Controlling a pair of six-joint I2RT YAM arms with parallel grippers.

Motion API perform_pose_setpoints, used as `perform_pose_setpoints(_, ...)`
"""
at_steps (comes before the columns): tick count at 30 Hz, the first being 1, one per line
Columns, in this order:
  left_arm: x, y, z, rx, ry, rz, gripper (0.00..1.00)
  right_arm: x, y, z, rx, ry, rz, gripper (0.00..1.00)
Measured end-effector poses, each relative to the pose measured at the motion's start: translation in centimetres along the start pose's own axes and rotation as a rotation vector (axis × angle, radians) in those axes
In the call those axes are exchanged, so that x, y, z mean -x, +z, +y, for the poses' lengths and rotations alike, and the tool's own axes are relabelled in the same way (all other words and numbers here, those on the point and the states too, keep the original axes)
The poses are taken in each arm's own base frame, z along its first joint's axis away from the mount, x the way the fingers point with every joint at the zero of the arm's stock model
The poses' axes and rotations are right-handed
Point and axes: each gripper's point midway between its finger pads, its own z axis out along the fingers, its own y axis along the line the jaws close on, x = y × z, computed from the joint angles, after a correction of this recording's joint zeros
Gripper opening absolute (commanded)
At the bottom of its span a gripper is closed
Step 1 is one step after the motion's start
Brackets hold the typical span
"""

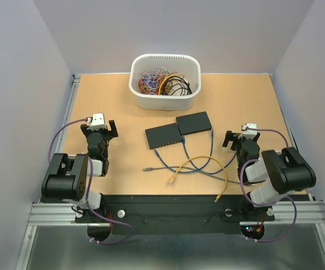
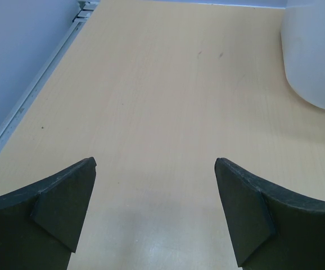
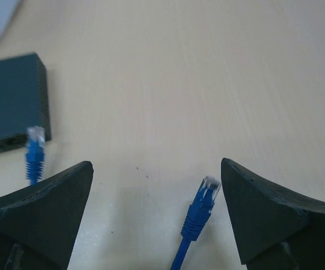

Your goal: Insert the plug into the switch port

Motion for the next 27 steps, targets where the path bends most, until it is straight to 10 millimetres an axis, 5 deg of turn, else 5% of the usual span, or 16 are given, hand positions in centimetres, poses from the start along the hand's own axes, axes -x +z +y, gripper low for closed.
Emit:
perform_pose_setpoints(2,0.0,0.0,0.0,0.0,0.0,0.0,0.99,2.1,-0.5,0.8,0.044,-0.014,-0.06,1.0)
perform_pose_setpoints(9,0.0,0.0,0.0,0.0,0.001,0.0,0.99,15.4,-4.9,4.6,0.246,0.1,-0.404,1.0)
perform_pose_setpoints(14,0.0,0.0,0.0,-0.002,0.001,0.001,0.99,21.7,-11.7,6.5,0.482,0.473,-0.561,1.0)
perform_pose_setpoints(17,0.0,0.0,0.0,-0.003,0.001,0.0,0.99,22.1,-13.5,7.7,0.598,0.614,-0.534,1.0)
perform_pose_setpoints(23,0.0,0.0,0.0,-0.003,0.001,0.0,0.99,18.4,-11.4,12.4,0.671,0.603,-0.163,1.0)
perform_pose_setpoints(27,0.0,0.0,-0.1,-0.003,0.001,0.0,0.99,16.5,-13.1,17.5,0.723,0.533,0.011,1.0)
